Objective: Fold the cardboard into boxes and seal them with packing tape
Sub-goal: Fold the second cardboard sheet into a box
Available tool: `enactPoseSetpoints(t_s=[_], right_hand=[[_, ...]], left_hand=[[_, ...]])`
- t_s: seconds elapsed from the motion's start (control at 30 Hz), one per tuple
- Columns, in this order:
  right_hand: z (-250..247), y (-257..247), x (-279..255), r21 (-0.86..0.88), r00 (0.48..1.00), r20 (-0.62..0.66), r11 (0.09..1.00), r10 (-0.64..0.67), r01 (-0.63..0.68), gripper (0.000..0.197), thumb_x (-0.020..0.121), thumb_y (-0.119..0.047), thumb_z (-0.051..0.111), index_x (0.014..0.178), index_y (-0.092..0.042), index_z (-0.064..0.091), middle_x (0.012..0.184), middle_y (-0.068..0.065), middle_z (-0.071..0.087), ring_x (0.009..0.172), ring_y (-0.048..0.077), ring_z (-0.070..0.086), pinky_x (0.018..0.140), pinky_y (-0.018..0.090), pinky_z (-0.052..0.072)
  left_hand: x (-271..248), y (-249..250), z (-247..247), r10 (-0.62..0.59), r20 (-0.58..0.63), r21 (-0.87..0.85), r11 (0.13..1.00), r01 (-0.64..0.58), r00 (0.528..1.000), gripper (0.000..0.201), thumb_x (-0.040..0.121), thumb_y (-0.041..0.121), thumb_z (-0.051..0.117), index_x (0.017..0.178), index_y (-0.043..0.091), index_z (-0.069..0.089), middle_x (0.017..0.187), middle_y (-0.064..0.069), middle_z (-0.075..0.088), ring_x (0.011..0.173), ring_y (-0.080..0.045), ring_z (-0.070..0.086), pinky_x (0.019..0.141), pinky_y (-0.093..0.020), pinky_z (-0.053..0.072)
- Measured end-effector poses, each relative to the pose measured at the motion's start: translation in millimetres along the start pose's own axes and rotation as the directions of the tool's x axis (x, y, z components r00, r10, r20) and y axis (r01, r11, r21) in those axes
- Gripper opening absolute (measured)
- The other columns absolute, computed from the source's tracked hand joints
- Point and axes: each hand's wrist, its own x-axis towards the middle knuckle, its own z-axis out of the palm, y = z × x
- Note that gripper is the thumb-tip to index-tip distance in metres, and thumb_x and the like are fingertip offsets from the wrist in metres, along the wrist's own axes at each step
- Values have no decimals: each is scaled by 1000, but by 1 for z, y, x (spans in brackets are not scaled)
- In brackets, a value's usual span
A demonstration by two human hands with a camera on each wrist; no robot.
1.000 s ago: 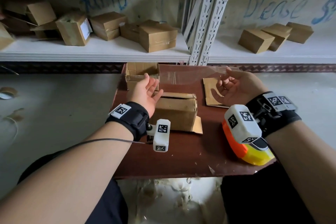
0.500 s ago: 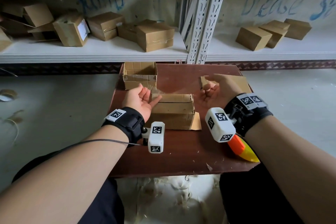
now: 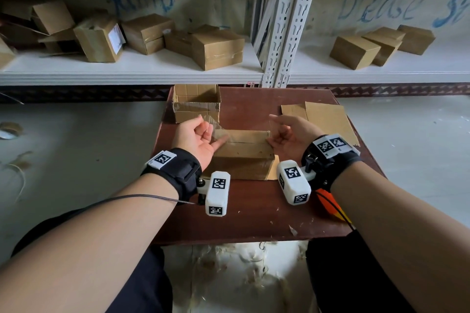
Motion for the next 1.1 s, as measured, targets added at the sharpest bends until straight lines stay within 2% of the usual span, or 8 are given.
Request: enactPoseSetpoints(t_s=[0.13,0.33,0.47,0.57,0.7,0.83,1.0,1.1], right_hand=[[-1,6,7,-40,999,5,998,-46,46,29,98,-18,70,74,-12,55,55,-1,45,62,12,47,90,29,53],[-2,6,13,-72,998,16,995,-65,66,39,101,-34,67,73,-18,46,62,-1,38,61,9,44,98,29,54],[-6,8,24,-61,995,10,994,-95,96,33,98,-26,72,77,-17,47,66,0,43,62,9,46,97,29,56],[-9,7,29,-15,996,5,996,-92,92,18,94,-14,75,87,-12,58,72,2,52,65,9,52,93,29,57],[-11,6,35,-11,998,-12,998,-61,61,21,93,-6,74,112,-8,67,93,3,61,77,9,59,70,27,62],[-9,5,32,-32,999,-23,999,-25,24,8,100,-9,66,91,-8,65,83,1,56,77,8,55,67,25,63],[-11,6,37,-35,999,-40,999,-28,27,14,100,-11,67,87,-8,62,79,2,53,77,10,53,65,25,64],[-12,7,38,-36,998,-45,998,-49,48,12,97,-9,70,109,-8,69,82,4,55,84,12,55,66,27,64]], left_hand=[[-3,3,0,2,31,22,1000,-2,1000,12,102,11,56,90,12,58,64,3,47,68,-11,53,106,-70,42],[-6,4,-2,4,77,28,1000,-6,997,18,101,8,55,83,12,53,65,1,47,75,-14,54,104,-73,42],[-5,9,-1,13,58,-17,1000,-12,998,21,99,11,55,79,15,52,82,0,54,99,-20,60,101,-78,40],[-3,15,-1,15,30,2,1000,-15,999,16,99,16,61,83,18,57,80,4,53,85,-15,57,97,-78,43],[-2,22,1,14,-65,60,998,-10,998,21,95,28,70,81,17,57,63,4,50,67,-13,55,92,-71,51],[-2,23,2,49,-129,112,993,-34,990,32,92,40,73,77,16,57,62,3,54,70,-15,59,85,-60,56],[2,20,-3,107,-205,217,974,-61,973,33,95,44,67,83,14,59,74,0,61,80,-16,65,85,-49,60],[7,17,-8,219,-265,363,925,-113,939,27,97,41,67,94,14,65,92,0,70,91,-12,69,85,-41,61]])
